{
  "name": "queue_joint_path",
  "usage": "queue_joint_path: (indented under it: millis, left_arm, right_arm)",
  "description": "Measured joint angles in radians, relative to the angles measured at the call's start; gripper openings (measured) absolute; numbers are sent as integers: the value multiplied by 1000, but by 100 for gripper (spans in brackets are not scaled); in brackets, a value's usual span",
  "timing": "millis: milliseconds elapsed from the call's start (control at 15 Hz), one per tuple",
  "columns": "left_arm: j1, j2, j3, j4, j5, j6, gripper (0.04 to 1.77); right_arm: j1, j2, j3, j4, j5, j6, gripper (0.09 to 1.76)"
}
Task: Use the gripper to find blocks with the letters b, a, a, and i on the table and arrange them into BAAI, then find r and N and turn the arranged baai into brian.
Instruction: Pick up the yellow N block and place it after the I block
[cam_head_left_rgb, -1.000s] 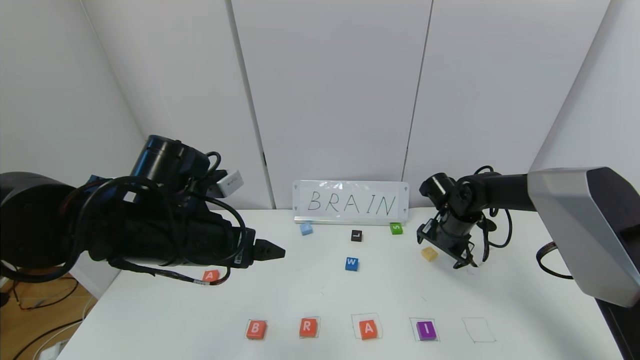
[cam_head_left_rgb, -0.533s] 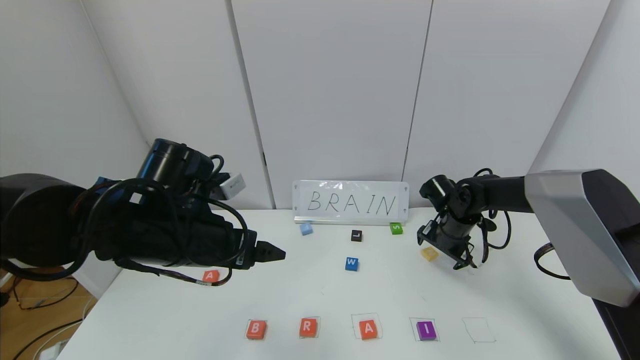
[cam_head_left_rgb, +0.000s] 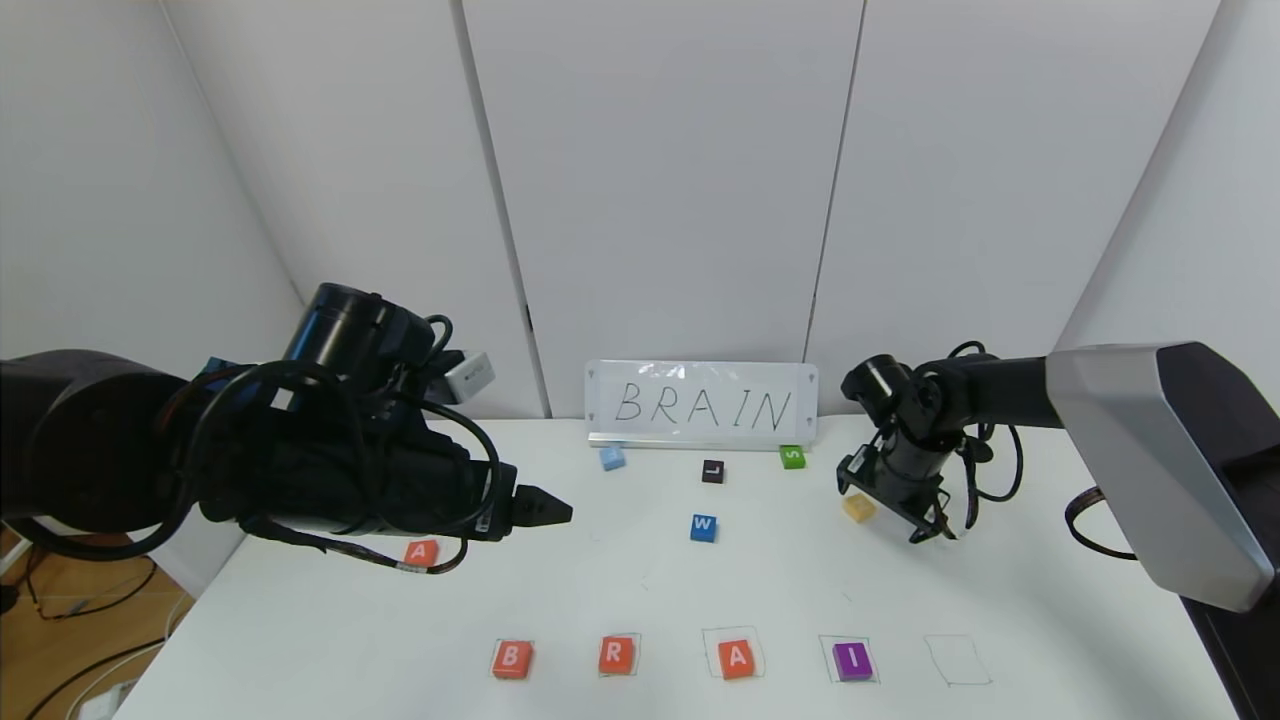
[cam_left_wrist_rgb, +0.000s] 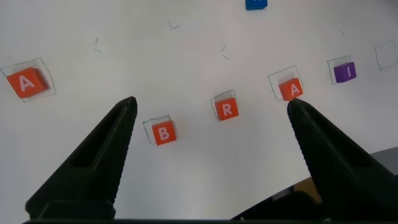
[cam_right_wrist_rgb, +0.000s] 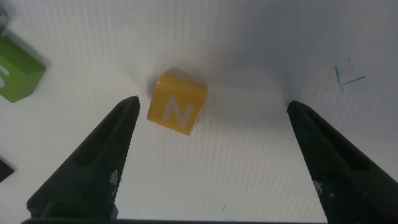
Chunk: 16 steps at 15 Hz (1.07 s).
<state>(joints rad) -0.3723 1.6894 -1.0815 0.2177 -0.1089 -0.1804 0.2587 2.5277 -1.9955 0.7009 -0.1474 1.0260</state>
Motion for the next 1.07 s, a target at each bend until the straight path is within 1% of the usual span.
queue_joint_path:
  millis: [1067]
  left_arm:
    - [-2, 13, 0, 1, 0, 0, 172]
  right_arm:
    - [5, 7, 1, 30, -3, 9, 171]
